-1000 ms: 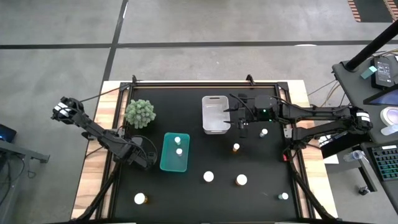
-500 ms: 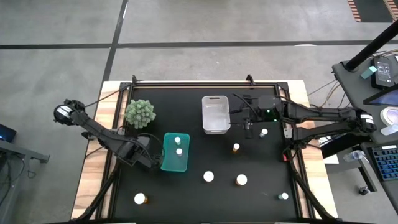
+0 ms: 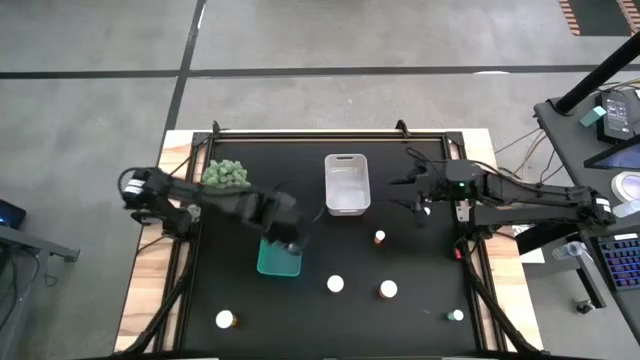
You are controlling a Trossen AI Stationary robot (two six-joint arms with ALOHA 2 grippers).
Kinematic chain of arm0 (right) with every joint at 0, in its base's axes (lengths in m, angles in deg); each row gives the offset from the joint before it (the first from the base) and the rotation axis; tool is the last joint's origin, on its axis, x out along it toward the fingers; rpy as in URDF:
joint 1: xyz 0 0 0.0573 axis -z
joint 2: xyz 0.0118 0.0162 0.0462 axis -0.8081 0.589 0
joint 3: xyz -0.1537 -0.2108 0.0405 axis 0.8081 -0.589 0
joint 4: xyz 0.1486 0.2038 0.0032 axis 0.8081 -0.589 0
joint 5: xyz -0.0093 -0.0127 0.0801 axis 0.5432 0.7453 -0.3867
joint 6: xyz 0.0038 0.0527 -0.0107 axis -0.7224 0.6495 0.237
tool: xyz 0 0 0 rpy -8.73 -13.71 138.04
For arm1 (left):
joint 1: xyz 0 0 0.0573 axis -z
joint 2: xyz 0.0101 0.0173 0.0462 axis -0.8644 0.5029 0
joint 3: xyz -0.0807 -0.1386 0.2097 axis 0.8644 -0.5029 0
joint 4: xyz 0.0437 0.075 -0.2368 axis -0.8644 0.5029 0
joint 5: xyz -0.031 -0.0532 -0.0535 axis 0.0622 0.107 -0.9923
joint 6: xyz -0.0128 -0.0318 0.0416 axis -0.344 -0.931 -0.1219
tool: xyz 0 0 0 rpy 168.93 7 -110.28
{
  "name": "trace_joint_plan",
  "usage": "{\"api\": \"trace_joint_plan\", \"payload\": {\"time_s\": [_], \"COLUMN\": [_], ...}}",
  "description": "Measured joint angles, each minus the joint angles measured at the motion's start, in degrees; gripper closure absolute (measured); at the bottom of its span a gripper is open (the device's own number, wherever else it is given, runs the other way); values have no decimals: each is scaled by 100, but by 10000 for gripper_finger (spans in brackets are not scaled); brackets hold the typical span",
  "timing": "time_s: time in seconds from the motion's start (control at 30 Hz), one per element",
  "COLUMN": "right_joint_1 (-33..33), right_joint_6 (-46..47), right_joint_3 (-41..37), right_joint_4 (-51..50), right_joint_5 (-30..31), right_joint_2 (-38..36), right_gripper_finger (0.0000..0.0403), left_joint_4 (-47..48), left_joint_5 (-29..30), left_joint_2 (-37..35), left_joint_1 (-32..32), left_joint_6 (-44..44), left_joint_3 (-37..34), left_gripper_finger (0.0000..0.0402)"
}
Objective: Pick and place medicine bottles into bin by pill shape (circle, oval)
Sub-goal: Put the left transparent pill bottle into the white bin
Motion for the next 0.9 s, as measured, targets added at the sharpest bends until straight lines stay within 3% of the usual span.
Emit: {"api": "trace_joint_plan", "payload": {"time_s": [0.23, 0.4, 0.6, 0.9], "right_joint_1": [0, 0, 0, 2], "right_joint_6": [152, 284, 280, 282], "right_joint_3": [-128, -137, -202, -202], "right_joint_4": [286, 434, 631, 644], "right_joint_5": [-98, -129, -129, -105], "right_joint_2": [-558, -528, -487, -476], "right_gripper_finger": [200, 200, 200, 200], "left_joint_4": [-271, -966, -1843, -2792], "left_joint_5": [4, 22, -64, -89], "left_joint_2": [944, 1452, 1848, 2451], "left_joint_1": [-1142, -1755, -2244, -2782], "left_joint_6": [2369, 3607, 4371, 4848], "left_joint_3": [1294, 1687, 1674, 1632], "left_gripper_finger": [276, 276, 275, 275]}}
